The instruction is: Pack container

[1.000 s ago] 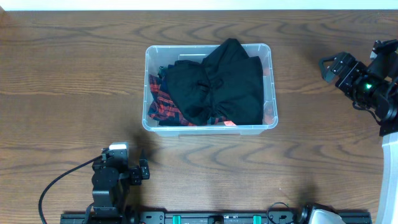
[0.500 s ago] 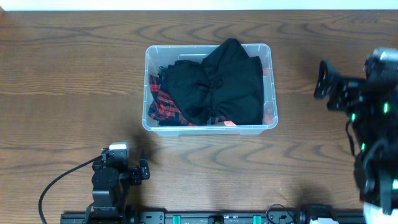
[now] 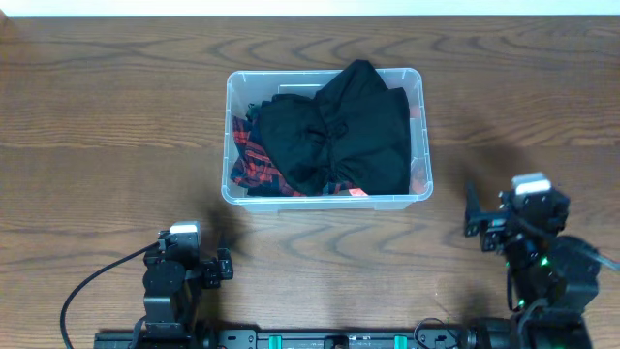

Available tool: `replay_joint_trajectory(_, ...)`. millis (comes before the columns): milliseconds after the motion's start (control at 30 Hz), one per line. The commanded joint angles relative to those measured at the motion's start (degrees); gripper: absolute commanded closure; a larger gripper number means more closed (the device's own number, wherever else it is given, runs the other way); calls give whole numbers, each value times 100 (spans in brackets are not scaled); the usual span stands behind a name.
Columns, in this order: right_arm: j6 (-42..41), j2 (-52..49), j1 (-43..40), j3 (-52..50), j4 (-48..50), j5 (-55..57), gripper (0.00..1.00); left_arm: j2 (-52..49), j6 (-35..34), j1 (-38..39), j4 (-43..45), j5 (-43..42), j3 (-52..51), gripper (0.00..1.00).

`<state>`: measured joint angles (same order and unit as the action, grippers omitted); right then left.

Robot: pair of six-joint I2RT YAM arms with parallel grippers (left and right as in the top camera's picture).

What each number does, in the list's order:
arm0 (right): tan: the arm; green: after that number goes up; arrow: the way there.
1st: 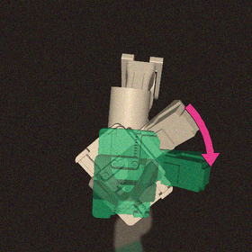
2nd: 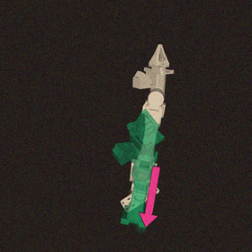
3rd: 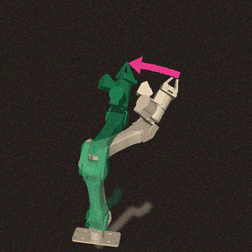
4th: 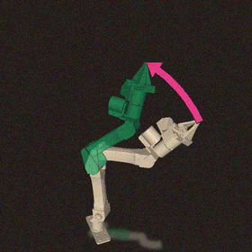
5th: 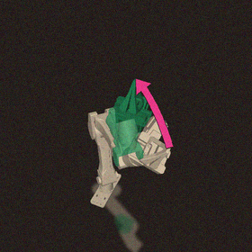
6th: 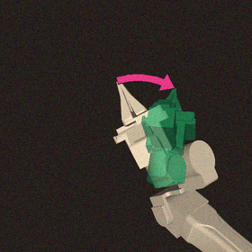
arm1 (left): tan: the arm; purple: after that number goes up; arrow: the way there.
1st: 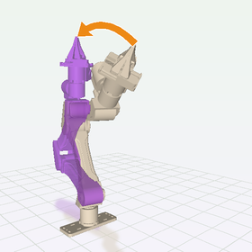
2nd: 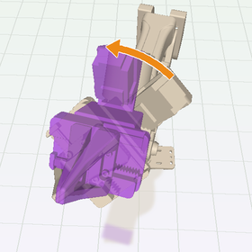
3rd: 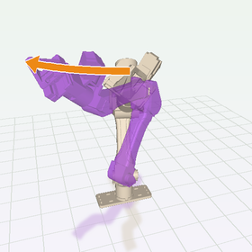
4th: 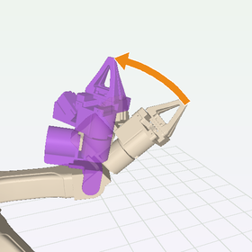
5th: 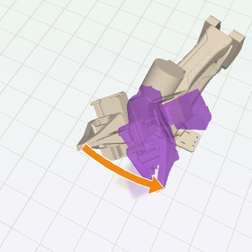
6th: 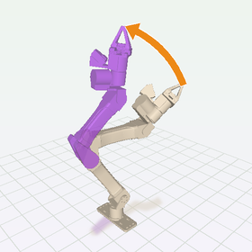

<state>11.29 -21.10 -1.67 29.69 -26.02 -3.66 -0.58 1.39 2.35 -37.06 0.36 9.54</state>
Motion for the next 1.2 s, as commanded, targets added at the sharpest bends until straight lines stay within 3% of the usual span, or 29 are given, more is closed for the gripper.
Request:
replay_joint_trajectory(0,94,575,57,-505,9,-98,1,37,52,-31,4,26,-70,2)
replay_joint_trajectory(333,-522,2090,57,-1615,9,-85,1,37,50,-31,4,26,-70,2)
replay_joint_trajectory(767,-1165,2081,57,-2277,216,-87,1,37,50,-31,4,26,-70,2)
replay_joint_trajectory(1167,-1167,2079,57,-2280,254,-90,1,37,50,-31,4,26,-70,2)
